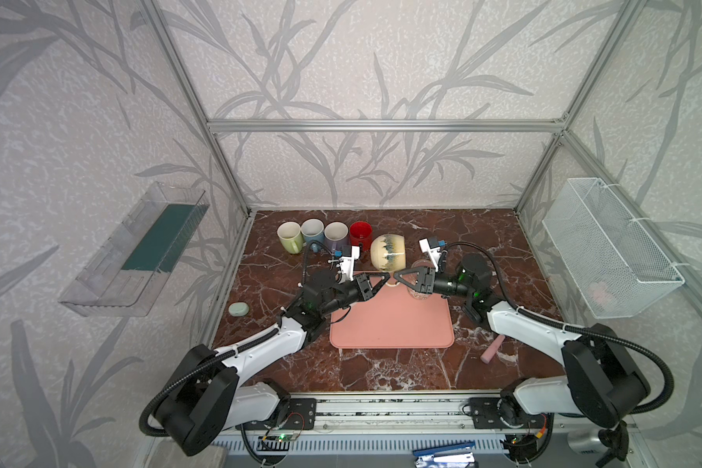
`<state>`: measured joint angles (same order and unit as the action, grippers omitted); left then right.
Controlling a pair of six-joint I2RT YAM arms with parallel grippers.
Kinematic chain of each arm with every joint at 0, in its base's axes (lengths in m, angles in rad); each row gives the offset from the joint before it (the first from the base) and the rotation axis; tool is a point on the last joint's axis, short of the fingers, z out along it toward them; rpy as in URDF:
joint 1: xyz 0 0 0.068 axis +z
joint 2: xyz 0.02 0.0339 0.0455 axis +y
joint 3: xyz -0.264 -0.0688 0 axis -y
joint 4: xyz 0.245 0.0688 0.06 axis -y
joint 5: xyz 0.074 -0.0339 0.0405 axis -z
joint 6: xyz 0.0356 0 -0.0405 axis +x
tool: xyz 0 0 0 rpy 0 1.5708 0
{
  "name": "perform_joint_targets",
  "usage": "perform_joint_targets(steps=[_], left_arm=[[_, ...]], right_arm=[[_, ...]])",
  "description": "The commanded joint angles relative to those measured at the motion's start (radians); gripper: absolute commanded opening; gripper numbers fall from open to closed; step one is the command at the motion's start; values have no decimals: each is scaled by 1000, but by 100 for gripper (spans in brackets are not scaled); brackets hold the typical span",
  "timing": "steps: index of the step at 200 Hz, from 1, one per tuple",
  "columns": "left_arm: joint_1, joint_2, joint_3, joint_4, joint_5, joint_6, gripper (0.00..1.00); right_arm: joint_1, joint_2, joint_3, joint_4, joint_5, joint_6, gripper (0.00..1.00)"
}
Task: Turn the mug right side up
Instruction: Place the mug at the top-center of the table.
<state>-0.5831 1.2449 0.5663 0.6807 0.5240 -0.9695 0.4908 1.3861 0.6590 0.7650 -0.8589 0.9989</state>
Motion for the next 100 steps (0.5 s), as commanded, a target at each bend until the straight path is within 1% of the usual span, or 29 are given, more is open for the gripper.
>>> perform_joint_targets(steps=[1, 47, 78, 100], left_arm=[[4, -17, 40, 53, -5, 18, 0], [-3, -19, 66, 39, 1, 23, 0], [-9, -24, 75, 24, -4, 35, 0], [-12, -28, 76, 16, -10, 40, 0]], right_arm=[[8, 4, 53, 99, -42, -3, 37], [9, 17, 53, 100, -35, -3, 38], [11, 25, 54, 96, -29, -6, 43], [12, 34, 59, 92, -26, -7, 43]])
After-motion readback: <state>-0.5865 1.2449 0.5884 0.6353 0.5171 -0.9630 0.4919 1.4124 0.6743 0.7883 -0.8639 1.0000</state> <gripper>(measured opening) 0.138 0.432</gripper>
